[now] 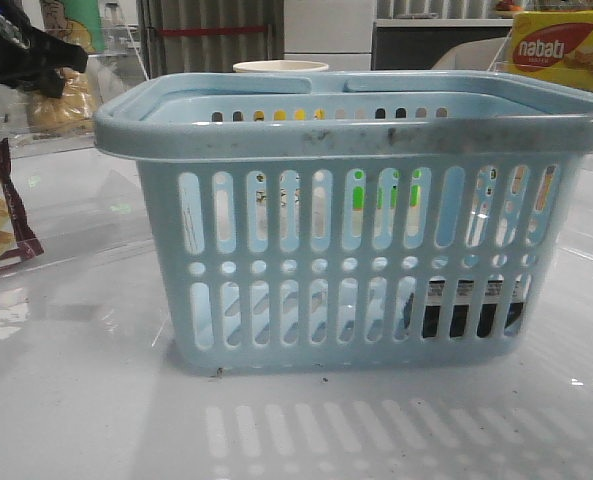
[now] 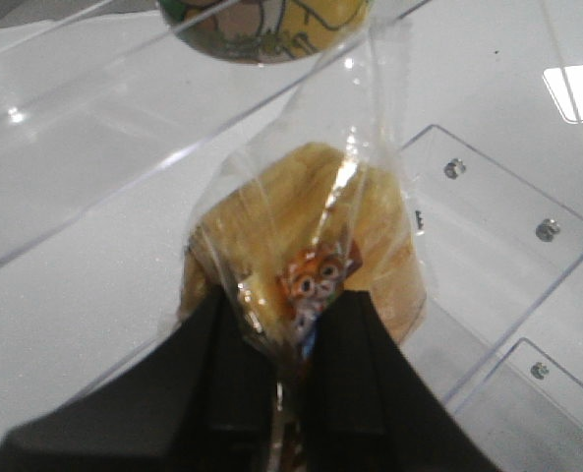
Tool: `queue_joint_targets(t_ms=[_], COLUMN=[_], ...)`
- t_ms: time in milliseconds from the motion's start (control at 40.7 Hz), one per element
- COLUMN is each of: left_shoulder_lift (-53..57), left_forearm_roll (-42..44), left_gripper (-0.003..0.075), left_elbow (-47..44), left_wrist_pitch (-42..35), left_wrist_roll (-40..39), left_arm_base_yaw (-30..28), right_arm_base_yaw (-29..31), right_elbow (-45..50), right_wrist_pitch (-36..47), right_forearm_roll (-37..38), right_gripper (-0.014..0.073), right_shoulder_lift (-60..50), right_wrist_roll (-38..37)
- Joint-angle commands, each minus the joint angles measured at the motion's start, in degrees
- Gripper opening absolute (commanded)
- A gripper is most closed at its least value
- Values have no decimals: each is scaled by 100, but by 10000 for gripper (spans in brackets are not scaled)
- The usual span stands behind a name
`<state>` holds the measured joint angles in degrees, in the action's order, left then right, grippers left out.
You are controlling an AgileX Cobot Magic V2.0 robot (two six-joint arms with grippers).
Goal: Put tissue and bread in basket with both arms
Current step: 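Reach the left gripper to the bagged bread roll and grasp it, then carry the bread roll over the basket and open the left gripper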
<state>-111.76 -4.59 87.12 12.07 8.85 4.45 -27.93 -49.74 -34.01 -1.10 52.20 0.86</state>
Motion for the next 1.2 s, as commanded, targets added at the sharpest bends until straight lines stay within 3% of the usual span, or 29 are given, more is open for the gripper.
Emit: queue_joint_targets(t_ms=[0, 344, 615, 885, 1180], left_shoulder_lift=[697, 2407, 3562, 3528, 2720], left_forearm_roll=[-29, -29, -6, -6, -6], left_gripper=[91, 91, 91, 91, 91], left_elbow=[211, 211, 211, 198, 198], left_wrist_pitch=[-159, 1150, 2454, 2829, 2829], left_wrist_roll=[-14, 33, 55, 345, 345], left_arm_base_yaw=[35, 606, 1752, 3055, 3574], right_arm_base_yaw=[-6, -6, -6, -6, -6], right_elbow=[-146, -146, -146, -146, -146], right_wrist_pitch=[392, 392, 392, 392, 392], right_forearm_roll=[23, 23, 23, 23, 23], right_gripper=[582, 582, 582, 582, 582], right_shoulder_lift=[-42, -42, -42, -42, -42], right_wrist_roll=[51, 51, 51, 51, 51])
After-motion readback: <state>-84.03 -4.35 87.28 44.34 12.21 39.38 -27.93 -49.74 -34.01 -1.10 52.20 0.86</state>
